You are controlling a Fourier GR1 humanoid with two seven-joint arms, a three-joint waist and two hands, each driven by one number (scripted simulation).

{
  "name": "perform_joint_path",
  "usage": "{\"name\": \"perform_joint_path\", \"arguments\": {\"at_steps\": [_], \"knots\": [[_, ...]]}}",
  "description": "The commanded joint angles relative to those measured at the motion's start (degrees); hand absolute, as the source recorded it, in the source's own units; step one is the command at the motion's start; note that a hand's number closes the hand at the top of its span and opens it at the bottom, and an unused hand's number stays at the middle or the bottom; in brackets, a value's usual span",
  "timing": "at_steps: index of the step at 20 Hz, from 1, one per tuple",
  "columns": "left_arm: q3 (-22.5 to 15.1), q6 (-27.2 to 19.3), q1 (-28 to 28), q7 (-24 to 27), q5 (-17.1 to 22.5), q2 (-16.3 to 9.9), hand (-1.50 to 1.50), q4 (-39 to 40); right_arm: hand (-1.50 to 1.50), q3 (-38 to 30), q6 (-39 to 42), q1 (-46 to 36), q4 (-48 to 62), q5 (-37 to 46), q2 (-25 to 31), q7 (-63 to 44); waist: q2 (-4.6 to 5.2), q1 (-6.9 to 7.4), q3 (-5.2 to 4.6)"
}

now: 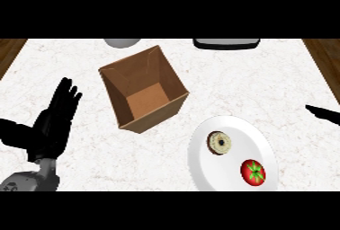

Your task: Pick the tomato from the plate and place it in the cardboard box

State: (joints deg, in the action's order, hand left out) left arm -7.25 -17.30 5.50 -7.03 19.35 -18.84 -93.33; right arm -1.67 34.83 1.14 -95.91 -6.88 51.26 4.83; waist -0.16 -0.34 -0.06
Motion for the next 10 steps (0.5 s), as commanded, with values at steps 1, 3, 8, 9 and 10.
{"name": "perform_joint_path", "arguments": {"at_steps": [1, 3, 8, 9, 10], "knots": [[-0.3, 0.6, -0.9, 1.4, -2.7, 2.7, 0.0, 1.2, -1.5, -1.6, 1.7, 2.9, -4.9, 1.1, -3.8, -3.8, 0.09, 0.03, 0.05], [0.8, 0.1, 0.6, -2.1, -2.9, 1.7, 0.0, -1.1, -1.5, 1.0, 1.0, -3.3, -2.5, 3.8, -5.9, -8.0, 0.16, 0.53, 0.06], [2.8, 1.6, 3.5, -3.2, -3.8, 2.5, 0.0, 1.2, -1.5, -1.0, 3.5, 1.3, -5.1, 7.2, -7.9, -9.4, 0.15, 0.17, 0.06], [2.3, 2.9, -2.1, -1.9, -3.4, 1.9, 0.0, -2.5, -1.5, -0.2, 3.2, 1.3, -9.3, 3.0, -9.5, -16.6, 0.09, 0.33, 0.04], [3.7, 3.1, 0.9, -4.2, -2.3, 1.8, 0.0, -1.2, -1.5, 2.0, 1.3, 2.5, -11.1, 5.7, -12.1, -17.0, 0.11, 0.22, 0.05]]}}
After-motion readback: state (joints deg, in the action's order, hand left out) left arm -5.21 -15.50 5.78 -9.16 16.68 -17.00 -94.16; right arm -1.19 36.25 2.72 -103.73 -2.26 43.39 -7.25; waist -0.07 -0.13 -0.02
